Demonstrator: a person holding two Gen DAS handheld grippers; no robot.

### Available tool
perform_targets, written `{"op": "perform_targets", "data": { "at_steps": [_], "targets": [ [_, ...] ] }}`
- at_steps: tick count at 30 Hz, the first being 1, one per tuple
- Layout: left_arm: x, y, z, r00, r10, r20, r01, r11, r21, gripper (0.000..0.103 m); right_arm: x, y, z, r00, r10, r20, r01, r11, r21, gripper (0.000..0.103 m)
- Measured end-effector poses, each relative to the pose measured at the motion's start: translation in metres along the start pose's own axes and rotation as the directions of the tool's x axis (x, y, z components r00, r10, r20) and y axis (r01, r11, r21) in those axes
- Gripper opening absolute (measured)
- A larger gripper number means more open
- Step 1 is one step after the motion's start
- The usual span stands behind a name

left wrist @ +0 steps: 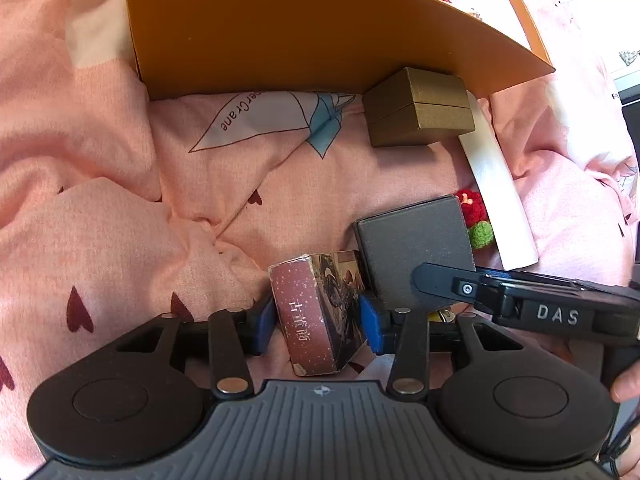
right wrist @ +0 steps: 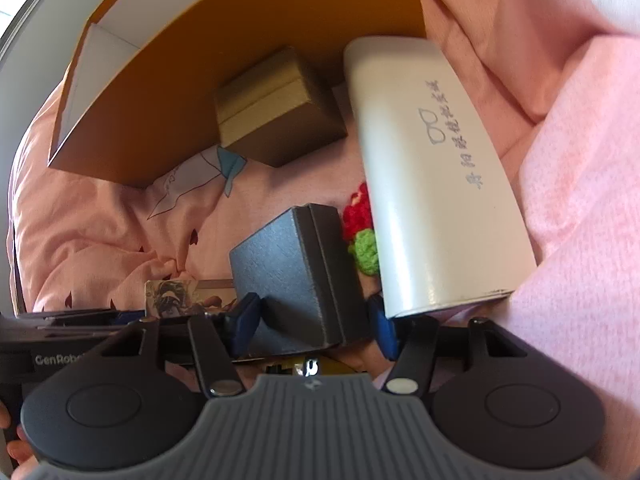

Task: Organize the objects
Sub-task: 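Grasp the small printed box with the left gripper while the right gripper grasps the dark gray box, then lift both boxes and carry them over the shoebox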

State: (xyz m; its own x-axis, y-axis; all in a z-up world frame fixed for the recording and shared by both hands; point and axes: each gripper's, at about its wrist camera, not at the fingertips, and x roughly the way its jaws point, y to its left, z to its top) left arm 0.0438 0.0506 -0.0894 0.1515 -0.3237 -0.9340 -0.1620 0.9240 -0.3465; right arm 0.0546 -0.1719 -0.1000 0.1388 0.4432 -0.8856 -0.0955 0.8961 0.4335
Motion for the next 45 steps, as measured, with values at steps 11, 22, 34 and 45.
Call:
{"op": "perform_targets", "data": {
  "at_steps": [11, 22, 34, 45],
  "targets": [
    [-0.005, -0.002, 0.0, 1.0, -0.019, 0.014, 0.019, 1.0, 0.019, 0.037, -0.036, 0.05, -0.003, 0.993, -0.04, 0.114, 0.068, 0.966, -0.251, 0.039],
    [-0.005, -0.007, 0.002, 0.996, -0.092, 0.013, 0.092, 0.995, 0.027, 0.03, -0.023, 0.047, 0.042, 0.999, 0.031, -0.027, -0.036, 0.971, -0.237, 0.045],
    [0.008, -0.017, -0.001, 0.999, -0.047, 0.011, 0.046, 0.998, 0.051, 0.029, -0.01, 0.049, 0.039, 0.996, -0.014, -0.089, -0.012, 0.957, -0.291, 0.035],
    [-0.036, -0.021, 0.0, 0.987, -0.055, 0.148, 0.042, 0.995, 0.091, 0.026, -0.058, 0.041, 0.03, 0.999, 0.03, 0.015, -0.024, 0.954, -0.3, 0.035]
  ]
}}
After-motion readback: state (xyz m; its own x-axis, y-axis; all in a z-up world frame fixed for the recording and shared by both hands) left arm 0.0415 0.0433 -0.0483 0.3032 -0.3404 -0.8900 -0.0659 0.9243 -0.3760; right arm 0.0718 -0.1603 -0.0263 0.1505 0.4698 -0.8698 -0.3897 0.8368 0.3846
